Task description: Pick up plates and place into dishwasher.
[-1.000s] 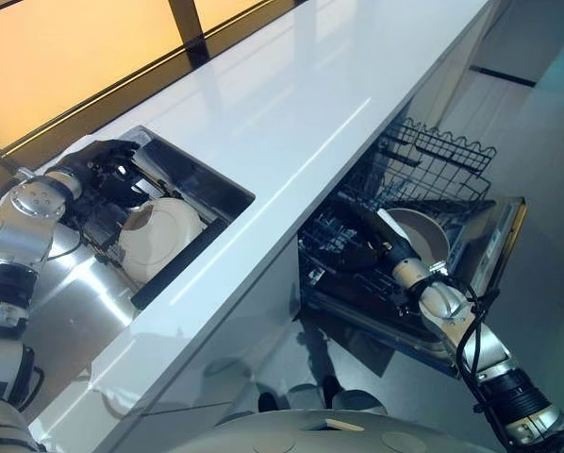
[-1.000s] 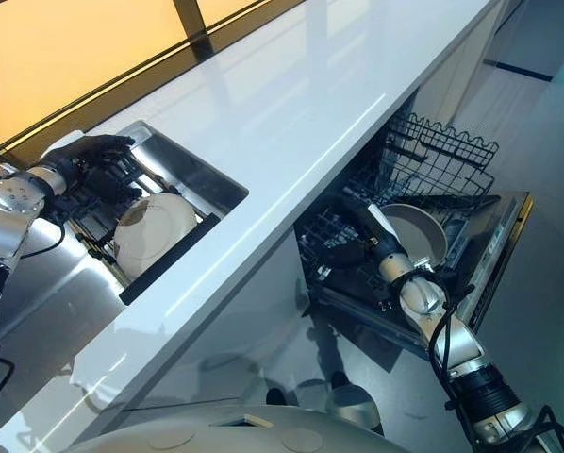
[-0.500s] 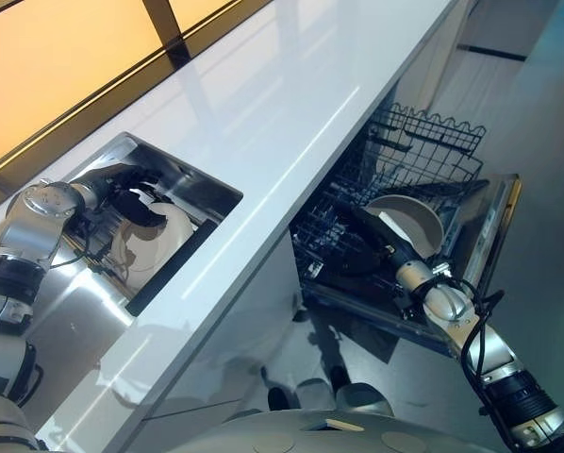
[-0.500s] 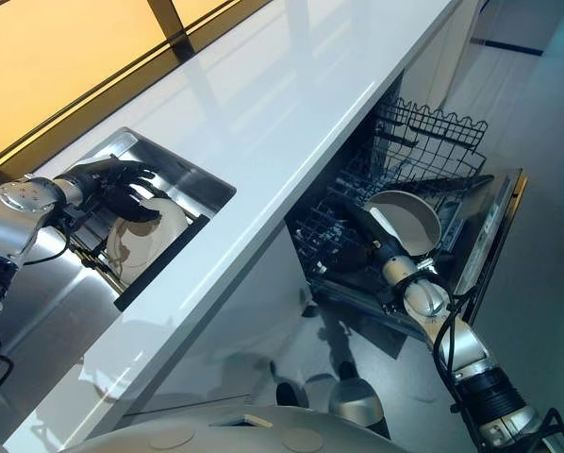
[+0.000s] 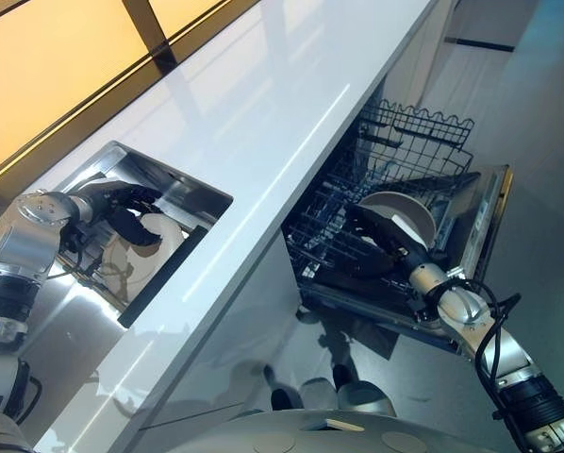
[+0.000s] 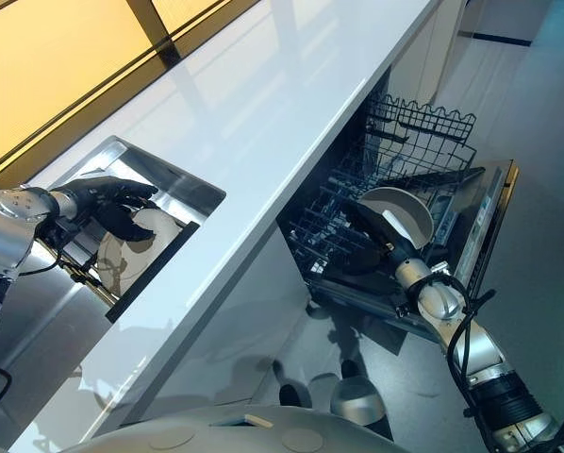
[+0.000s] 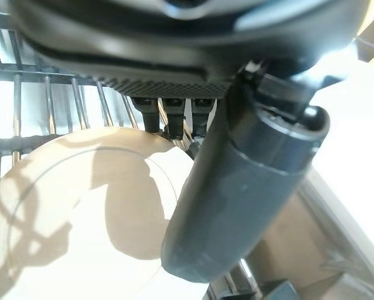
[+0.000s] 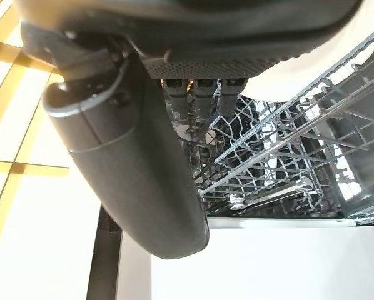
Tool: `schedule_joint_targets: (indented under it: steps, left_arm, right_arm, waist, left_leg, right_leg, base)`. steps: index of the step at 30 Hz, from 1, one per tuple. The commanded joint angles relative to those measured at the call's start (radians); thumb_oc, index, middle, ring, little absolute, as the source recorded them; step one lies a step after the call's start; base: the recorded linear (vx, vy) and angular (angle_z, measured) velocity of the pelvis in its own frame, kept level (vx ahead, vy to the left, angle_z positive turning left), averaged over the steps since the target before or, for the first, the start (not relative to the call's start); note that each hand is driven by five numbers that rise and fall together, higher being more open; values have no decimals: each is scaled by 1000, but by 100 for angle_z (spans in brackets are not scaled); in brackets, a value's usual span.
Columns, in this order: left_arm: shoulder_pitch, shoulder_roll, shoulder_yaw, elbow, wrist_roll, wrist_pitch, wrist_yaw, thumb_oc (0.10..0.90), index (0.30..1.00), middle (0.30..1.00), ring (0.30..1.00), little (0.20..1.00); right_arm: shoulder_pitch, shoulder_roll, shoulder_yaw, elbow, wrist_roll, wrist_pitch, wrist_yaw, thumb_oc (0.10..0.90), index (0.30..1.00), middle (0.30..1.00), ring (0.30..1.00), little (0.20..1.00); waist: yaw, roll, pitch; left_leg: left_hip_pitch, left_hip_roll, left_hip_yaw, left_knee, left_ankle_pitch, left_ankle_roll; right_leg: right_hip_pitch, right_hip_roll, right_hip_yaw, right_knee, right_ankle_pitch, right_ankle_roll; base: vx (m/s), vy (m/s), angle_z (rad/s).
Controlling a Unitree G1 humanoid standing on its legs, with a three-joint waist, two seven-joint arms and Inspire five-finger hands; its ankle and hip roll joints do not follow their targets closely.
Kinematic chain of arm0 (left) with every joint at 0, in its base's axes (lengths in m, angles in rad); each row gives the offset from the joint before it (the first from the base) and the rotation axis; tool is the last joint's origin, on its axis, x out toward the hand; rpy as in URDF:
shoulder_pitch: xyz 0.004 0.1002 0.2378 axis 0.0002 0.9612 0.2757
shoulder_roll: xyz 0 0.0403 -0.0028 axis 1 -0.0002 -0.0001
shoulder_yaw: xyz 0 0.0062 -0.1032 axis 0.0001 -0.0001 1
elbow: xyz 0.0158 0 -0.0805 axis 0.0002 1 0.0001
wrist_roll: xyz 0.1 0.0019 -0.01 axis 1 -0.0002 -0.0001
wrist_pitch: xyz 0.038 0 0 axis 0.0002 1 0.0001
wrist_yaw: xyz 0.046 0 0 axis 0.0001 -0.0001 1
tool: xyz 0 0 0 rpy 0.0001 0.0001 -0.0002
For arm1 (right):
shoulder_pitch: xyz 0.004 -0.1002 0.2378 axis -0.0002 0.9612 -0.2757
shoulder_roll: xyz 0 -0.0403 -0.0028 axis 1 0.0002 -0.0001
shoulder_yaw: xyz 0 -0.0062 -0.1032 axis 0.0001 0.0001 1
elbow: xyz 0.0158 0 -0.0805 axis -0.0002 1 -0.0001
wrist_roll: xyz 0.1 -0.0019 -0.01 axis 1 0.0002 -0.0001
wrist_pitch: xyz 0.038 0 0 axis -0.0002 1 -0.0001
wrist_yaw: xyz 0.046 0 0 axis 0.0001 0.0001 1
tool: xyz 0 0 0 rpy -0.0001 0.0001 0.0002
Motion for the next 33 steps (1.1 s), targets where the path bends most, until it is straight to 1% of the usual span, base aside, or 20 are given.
schedule_joint_targets:
  steps: [1, 5, 9, 14, 18, 19, 20, 22, 26, 29, 31, 33]
  left_arm:
    - [135, 25, -38, 51, 102, 87, -134, 800, 900, 900, 900, 900]
    - [155, 37, -23, 63, 130, 67, -153, 800, 900, 900, 900, 900]
    - [185, 45, 0, 36, 110, 62, -185, 800, 900, 900, 900, 900]
    - [223, 47, 14, -32, 80, 68, -275, 800, 900, 900, 900, 900]
    - [246, 44, 10, -79, 94, 81, -340, 800, 900, 900, 900, 900]
    - [252, 44, 4, -103, 109, 88, -381, 800, 900, 900, 900, 900]
    - [255, 48, 3, -115, 115, 84, -399, 800, 900, 900, 900, 900]
    - [262, 56, -5, -156, 105, 92, -427, 800, 900, 900, 900, 900]
    - [269, 78, -2, -219, 62, 88, -419, 800, 900, 900, 900, 900]
    - [272, 94, 9, -268, -6, 68, -399, 800, 900, 900, 900, 900]
    - [280, 101, 25, -304, -36, 63, -362, 800, 900, 900, 900, 900]
    - [298, 104, 57, -329, -71, 41, -285, 800, 900, 900, 900, 900]
  right_arm:
    - [-39, 4, -57, -194, 33, -62, -24, 800, 900, 900, 900, 900]
    - [-40, -3, -53, -197, 40, -53, -33, 800, 900, 900, 900, 900]
    - [-30, -2, -58, -195, 38, -64, -33, 800, 900, 900, 900, 900]
    - [-27, -9, -61, -195, 41, -71, -37, 800, 900, 900, 900, 900]
    - [-29, -18, -62, -191, 46, -78, -44, 800, 900, 900, 900, 900]
    - [-32, -20, -57, -190, 45, -81, -50, 800, 900, 900, 900, 900]
    - [-34, -22, -56, -190, 47, -81, -52, 800, 900, 900, 900, 900]
    - [-43, -30, -47, -192, 52, -79, -62, 800, 900, 900, 900, 900]
    - [-57, -43, -39, -192, 67, -74, -71, 800, 900, 900, 900, 900]
    - [-58, -46, -35, -191, 75, -76, -77, 800, 900, 900, 900, 900]
    - [-55, -43, -35, -191, 71, -77, -76, 800, 900, 900, 900, 900]
    - [-50, -39, -39, -193, 71, -76, -71, 800, 900, 900, 900, 900]
  waist:
    - [43, -46, -49]
    - [51, -49, -51]
    - [56, -50, -51]
    - [64, -52, -52]
    - [71, -54, -53]
    - [75, -56, -54]
    - [77, -56, -53]
    - [83, -58, -50]
    - [93, -61, -50]
    - [103, -66, -51]
    - [108, -67, -52]
    - [112, -69, -54]
  left_leg:
    - [-44, -79, -18, 20, -39, 23]
    - [-45, -81, -27, 21, -39, 24]
    - [-46, -81, -33, 23, -39, 23]
    - [-45, -81, -35, 23, -39, 23]
    - [-42, -82, -37, 22, -39, 23]
    - [-42, -82, -38, 22, -40, 23]
    - [-42, -82, -40, 22, -40, 23]
    - [-42, -82, -45, 25, -40, 24]
    - [-43, -81, -50, 28, -41, 24]
    - [-44, -80, -55, 31, -41, 23]
    - [-43, -81, -57, 31, -40, 22]
    - [-42, -81, -60, 29, -39, 21]
  right_leg:
    - [-24, 5, -45, 52, -30, 89]
    - [-22, 2, -46, 51, -30, 89]
    - [-21, 0, -46, 49, -28, 89]
    - [-18, -2, -52, 49, -29, 87]
    - [-15, -1, -60, 49, -30, 86]
    - [-14, -1, -64, 49, -31, 85]
    - [-14, -1, -66, 49, -31, 84]
    - [-11, -2, -69, 50, -32, 83]
    - [-8, -3, -74, 52, -35, 82]
    - [-3, -5, -81, 51, -35, 82]
    - [0, -6, -86, 48, -33, 81]
    - [1, -6, -89, 44, -30, 81]
  base:
    - [0, 0, 0]
    - [0, 0, 0]
    - [0, 0, 0]
    - [0, 0, 0]
    - [0, 0, 0]
    - [-34, 19, 3]
    - [-41, 21, 2]
    - [-40, 12, -1]
    - [-24, 6, -1]
    - [0, 0, 0]
    - [0, 0, 0]
    - [2, 7, 2]
